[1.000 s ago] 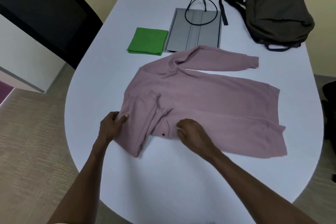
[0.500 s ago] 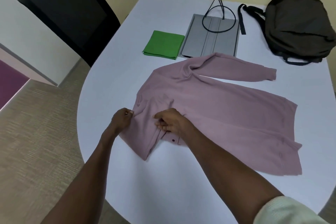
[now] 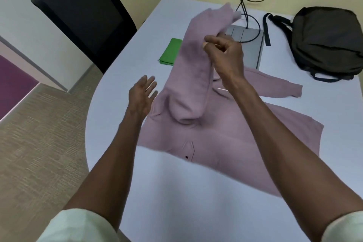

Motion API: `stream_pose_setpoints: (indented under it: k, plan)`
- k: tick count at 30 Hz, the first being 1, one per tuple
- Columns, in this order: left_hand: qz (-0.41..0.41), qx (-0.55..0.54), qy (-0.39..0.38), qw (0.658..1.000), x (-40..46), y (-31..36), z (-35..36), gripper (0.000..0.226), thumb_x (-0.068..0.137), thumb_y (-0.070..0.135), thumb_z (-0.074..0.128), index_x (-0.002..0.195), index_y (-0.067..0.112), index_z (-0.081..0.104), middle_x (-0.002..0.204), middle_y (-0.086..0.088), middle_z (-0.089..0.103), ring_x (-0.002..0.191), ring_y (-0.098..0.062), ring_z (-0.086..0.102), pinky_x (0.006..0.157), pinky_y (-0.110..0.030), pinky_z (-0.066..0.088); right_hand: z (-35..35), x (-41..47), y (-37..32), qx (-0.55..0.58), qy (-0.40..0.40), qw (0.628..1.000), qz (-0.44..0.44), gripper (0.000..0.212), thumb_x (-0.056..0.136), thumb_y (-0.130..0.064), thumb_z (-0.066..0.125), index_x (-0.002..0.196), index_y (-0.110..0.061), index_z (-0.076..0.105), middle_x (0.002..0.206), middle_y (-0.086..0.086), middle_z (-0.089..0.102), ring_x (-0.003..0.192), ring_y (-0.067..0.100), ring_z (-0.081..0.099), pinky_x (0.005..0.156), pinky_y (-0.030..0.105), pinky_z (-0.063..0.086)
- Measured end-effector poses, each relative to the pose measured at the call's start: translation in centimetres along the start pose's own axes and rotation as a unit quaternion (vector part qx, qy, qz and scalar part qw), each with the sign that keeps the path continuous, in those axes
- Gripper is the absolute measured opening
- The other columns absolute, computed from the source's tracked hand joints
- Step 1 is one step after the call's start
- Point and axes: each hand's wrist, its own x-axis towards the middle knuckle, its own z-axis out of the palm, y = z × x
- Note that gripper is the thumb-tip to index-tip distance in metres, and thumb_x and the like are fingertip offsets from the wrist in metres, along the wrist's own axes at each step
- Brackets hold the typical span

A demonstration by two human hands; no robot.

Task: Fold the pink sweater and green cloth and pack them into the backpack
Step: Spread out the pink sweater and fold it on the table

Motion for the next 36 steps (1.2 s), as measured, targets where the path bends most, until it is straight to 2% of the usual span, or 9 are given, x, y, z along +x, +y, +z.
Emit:
stream_pose_setpoints:
  k: [3, 8, 12, 16, 21, 25, 28, 31, 36]
  plan:
    - [-0.028, 0.105, 0.087, 0.99, -0.9, -3.0, 0.3, 0.015, 0.097, 0.01, 0.053, 0.084, 0.016, 0.059, 0.084, -0.004, 0.062, 0.069, -0.015, 0.059, 0.062, -0.024, 0.049, -0.8, 0.1, 0.5, -0.045, -0.017, 0.997, -0.067, 0.017, 0.081, -0.017, 0.067, 0.094, -0.023, 0.077, 0.102, -0.004, 0.064, 0.092, 0.004, 0.065, 0.09, 0.027, 0.053]
    - [-0.05, 0.308, -0.04, 0.949, -2.6, -8.6, -1.0, 0.005, 0.087, 0.012, 0.06, 0.086, 0.009, 0.064, 0.086, -0.008, 0.062, 0.077, -0.023, 0.057, 0.067, -0.028, 0.048, -0.7, -1.8, 5.1, -0.241, -0.184, 0.949, -0.088, 0.029, 0.079, -0.024, 0.06, 0.091, 0.0, 0.072, 0.09, 0.007, 0.065, 0.081, 0.014, 0.06, 0.07, 0.022, 0.045]
    - [0.069, 0.564, 0.133, 0.812, -2.1, -9.7, -4.7, 0.038, 0.085, 0.006, 0.054, 0.121, 0.008, 0.065, 0.128, -0.013, 0.063, 0.121, -0.033, 0.055, 0.104, -0.037, 0.041, -2.1, -5.3, 13.1, -0.469, -0.352, 0.807, 0.072, 0.029, 0.082, -0.024, 0.063, 0.096, 0.0, 0.07, 0.105, 0.023, 0.068, 0.098, 0.037, 0.064, 0.077, 0.034, 0.05]
    - [-0.094, 0.542, 0.327, 0.768, -1.1, -9.9, -7.0, 0.044, 0.093, 0.008, 0.053, 0.136, 0.013, 0.046, 0.138, -0.02, 0.041, 0.128, -0.039, 0.039, 0.103, -0.049, 0.039, -3.8, -10.0, 16.5, -0.462, -0.376, 0.797, 0.096, 0.04, 0.086, -0.026, 0.062, 0.122, -0.008, 0.066, 0.129, 0.015, 0.063, 0.118, 0.032, 0.058, 0.095, 0.032, 0.045]
    - [-0.122, 0.491, 0.293, 0.811, -1.2, -10.4, -10.5, 0.055, 0.079, 0.027, 0.071, 0.121, -0.007, 0.058, 0.116, -0.021, 0.064, 0.104, -0.039, 0.066, 0.082, -0.04, 0.058, -2.9, -16.4, 18.3, -0.448, -0.451, 0.768, -0.075, 0.07, 0.091, -0.039, 0.058, 0.154, -0.024, 0.03, 0.163, 0.009, 0.02, 0.149, 0.027, 0.022, 0.118, 0.046, 0.025]
    - [-0.032, 0.467, 0.291, 0.835, -1.4, -9.7, -11.6, 0.048, 0.077, 0.029, 0.079, 0.114, -0.001, 0.069, 0.107, -0.019, 0.072, 0.099, -0.035, 0.069, 0.087, -0.042, 0.058, -3.2, -19.6, 20.3, -0.518, -0.527, 0.674, -0.015, 0.097, 0.087, -0.064, 0.054, 0.152, -0.044, -0.015, 0.162, 0.003, -0.024, 0.149, 0.032, -0.018, 0.112, 0.069, -0.002]
    - [0.008, 0.475, 0.282, 0.834, -1.3, -9.4, -12.4, 0.048, 0.078, 0.028, 0.081, 0.116, 0.002, 0.068, 0.115, -0.017, 0.069, 0.108, -0.035, 0.065, 0.093, -0.039, 0.053, -4.6, -20.4, 22.0, -0.565, -0.525, 0.636, -0.013, 0.102, 0.084, -0.073, 0.049, 0.149, -0.044, -0.023, 0.158, 0.004, -0.035, 0.146, 0.031, -0.029, 0.111, 0.069, -0.01]
    - [0.023, 0.54, 0.294, 0.788, -2.3, -10.4, -11.7, 0.048, 0.086, 0.021, 0.074, 0.126, -0.001, 0.058, 0.128, -0.025, 0.056, 0.119, -0.043, 0.052, 0.098, -0.046, 0.045, -5.0, -20.6, 22.1, -0.568, -0.513, 0.643, -0.021, 0.092, 0.085, -0.081, 0.033, 0.151, -0.043, -0.018, 0.159, 0.004, -0.031, 0.148, 0.029, -0.026, 0.113, 0.067, -0.011]
    - [0.361, 0.613, 0.105, 0.695, -4.4, -14.9, -8.3, 0.038, 0.096, 0.028, 0.055, 0.119, -0.003, 0.055, 0.117, -0.024, 0.055, 0.109, -0.04, 0.051, 0.098, -0.046, 0.039, -5.6, -22.3, 22.2, -0.532, -0.37, 0.759, -0.061, 0.071, 0.096, -0.07, 0.016, 0.156, -0.033, 0.021, 0.165, 0.011, 0.012, 0.151, 0.033, 0.012, 0.111, 0.071, 0.015]
